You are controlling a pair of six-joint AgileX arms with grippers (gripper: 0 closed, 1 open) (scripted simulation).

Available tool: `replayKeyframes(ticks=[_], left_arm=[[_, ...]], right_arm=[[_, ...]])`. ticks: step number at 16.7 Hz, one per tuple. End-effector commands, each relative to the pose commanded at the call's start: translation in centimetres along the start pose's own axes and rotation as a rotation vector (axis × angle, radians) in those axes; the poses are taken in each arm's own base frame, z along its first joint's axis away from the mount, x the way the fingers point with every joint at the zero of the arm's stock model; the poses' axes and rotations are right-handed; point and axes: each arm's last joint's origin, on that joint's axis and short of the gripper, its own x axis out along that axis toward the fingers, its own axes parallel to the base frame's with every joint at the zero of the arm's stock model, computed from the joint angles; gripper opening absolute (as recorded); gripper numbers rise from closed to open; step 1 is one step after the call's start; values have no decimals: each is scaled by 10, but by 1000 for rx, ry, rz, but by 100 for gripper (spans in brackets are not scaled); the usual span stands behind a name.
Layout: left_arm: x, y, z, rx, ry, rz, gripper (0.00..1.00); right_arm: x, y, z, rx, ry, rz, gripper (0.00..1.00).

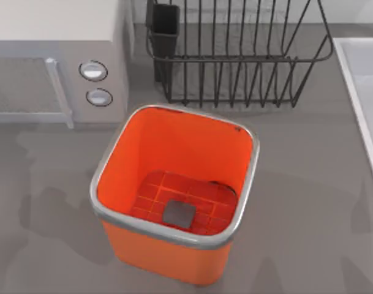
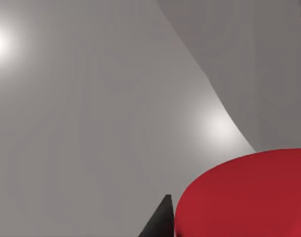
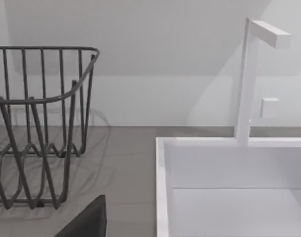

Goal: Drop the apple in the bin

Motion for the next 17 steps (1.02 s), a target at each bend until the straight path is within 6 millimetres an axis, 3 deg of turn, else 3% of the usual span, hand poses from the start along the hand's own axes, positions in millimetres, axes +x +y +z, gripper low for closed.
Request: replayKeyframes(ticks=[8, 17], left_arm=[[2, -5, 6, -57, 20, 19, 0], [12, -43, 54, -543, 87, 149, 0]], right_arm=[[0, 0, 0, 0, 0, 0, 100], [0, 0, 0, 0, 0, 0, 100]])
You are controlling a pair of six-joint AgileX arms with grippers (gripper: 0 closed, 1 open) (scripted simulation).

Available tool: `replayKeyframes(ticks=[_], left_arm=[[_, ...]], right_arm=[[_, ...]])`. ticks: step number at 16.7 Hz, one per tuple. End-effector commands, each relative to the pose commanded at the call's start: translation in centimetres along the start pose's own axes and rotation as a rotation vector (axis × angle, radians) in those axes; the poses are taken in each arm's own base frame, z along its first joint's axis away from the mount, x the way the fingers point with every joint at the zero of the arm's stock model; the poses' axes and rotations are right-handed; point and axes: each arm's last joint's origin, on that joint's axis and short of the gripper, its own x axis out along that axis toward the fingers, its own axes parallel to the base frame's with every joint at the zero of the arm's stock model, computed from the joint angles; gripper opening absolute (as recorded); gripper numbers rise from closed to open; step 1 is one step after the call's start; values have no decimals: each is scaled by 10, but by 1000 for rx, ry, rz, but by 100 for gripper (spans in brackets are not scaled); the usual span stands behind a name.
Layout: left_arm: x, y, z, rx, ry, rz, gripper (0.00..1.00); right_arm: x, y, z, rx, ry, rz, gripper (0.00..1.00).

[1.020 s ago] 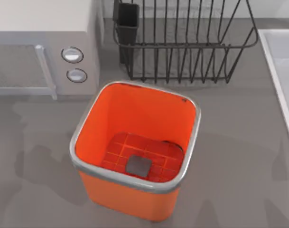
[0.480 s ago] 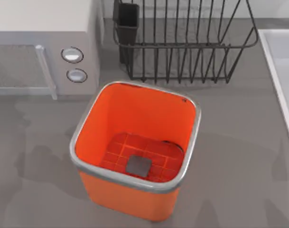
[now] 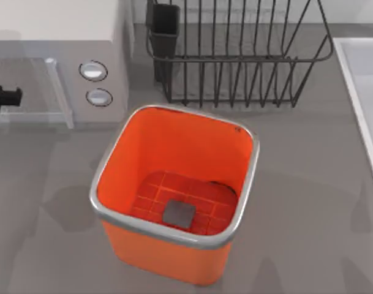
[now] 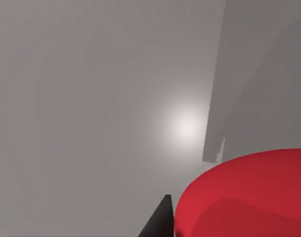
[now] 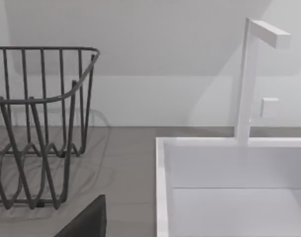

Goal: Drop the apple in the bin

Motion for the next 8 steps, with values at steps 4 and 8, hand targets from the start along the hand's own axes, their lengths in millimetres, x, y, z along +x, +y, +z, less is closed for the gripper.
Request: replayKeyframes(ticks=[4, 8], left_arm=[[-6, -39, 7, -295, -33, 33, 0], [-21, -85, 7, -596, -105, -7, 0]], right_arm=[[0, 0, 0, 0, 0, 0, 100], [0, 0, 0, 0, 0, 0, 100]])
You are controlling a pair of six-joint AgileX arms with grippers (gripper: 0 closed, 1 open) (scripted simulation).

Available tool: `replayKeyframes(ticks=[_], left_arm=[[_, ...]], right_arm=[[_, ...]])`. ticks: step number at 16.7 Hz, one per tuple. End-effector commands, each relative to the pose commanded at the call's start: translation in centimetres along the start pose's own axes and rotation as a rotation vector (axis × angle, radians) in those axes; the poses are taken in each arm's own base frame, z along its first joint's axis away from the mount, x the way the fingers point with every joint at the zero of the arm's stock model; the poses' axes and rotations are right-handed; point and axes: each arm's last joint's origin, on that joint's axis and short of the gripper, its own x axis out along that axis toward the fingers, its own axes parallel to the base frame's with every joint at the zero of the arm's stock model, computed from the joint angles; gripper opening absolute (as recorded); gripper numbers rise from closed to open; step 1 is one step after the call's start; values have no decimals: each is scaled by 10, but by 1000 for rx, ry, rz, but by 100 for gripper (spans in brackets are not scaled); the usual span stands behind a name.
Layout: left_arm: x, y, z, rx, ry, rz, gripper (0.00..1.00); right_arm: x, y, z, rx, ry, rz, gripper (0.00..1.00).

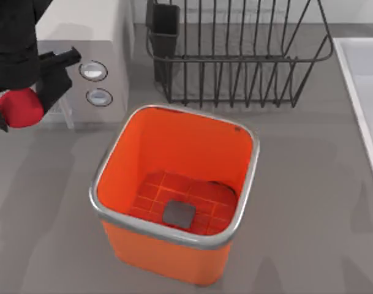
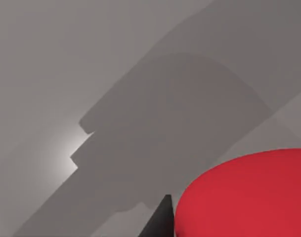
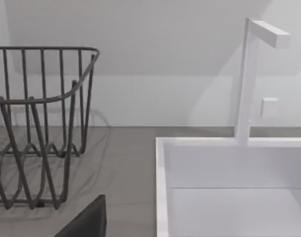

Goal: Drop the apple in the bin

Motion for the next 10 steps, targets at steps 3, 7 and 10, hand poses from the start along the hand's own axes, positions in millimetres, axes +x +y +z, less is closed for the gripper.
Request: replayKeyframes(ticks=[3, 7, 10], left_arm=[[-19, -26, -22, -218, -21, -83, 0], [-47, -54, -58, -462, 13, -210, 0], [-66, -68, -87, -605, 71, -280, 0]], right_arm=[[0, 0, 0, 0, 0, 0, 100], [0, 0, 0, 0, 0, 0, 100], [0, 0, 0, 0, 0, 0, 100]])
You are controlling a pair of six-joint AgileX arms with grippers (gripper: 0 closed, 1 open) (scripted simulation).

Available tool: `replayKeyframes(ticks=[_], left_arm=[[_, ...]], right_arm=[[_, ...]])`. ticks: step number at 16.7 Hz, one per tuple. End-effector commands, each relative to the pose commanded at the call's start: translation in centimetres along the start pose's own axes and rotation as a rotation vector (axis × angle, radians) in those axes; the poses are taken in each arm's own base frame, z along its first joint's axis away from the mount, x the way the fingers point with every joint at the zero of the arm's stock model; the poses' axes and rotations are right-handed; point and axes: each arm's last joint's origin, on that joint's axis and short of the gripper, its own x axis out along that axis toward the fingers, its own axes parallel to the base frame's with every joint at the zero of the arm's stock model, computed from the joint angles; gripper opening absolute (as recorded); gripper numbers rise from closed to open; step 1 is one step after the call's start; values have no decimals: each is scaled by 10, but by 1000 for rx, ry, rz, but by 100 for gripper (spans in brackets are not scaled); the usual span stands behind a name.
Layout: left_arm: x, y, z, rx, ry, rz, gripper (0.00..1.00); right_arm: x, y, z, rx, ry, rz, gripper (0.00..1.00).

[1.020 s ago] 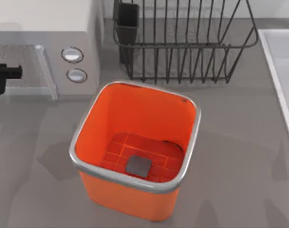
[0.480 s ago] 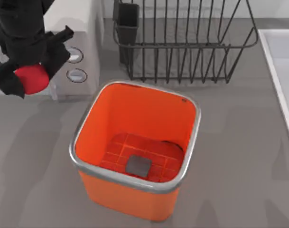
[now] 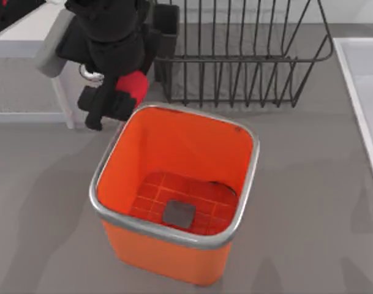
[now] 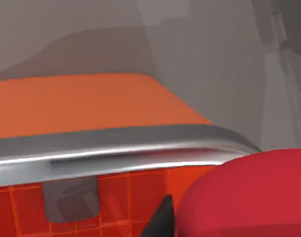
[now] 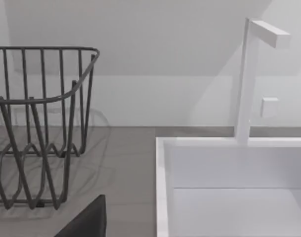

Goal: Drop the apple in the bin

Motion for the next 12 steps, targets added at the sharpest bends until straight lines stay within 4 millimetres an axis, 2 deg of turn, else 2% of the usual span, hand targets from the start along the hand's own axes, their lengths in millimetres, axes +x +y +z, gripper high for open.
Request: replayKeyframes(ticks=[3, 6, 12], left_arm=[[-9, 6, -29, -117, 49, -13, 0], [-11, 14, -52, -204, 70, 14, 0], [7, 31, -80, -295, 19, 132, 0]], right_arm=[[0, 0, 0, 0, 0, 0, 100], [0, 0, 0, 0, 0, 0, 100], [0, 0, 0, 0, 0, 0, 100]])
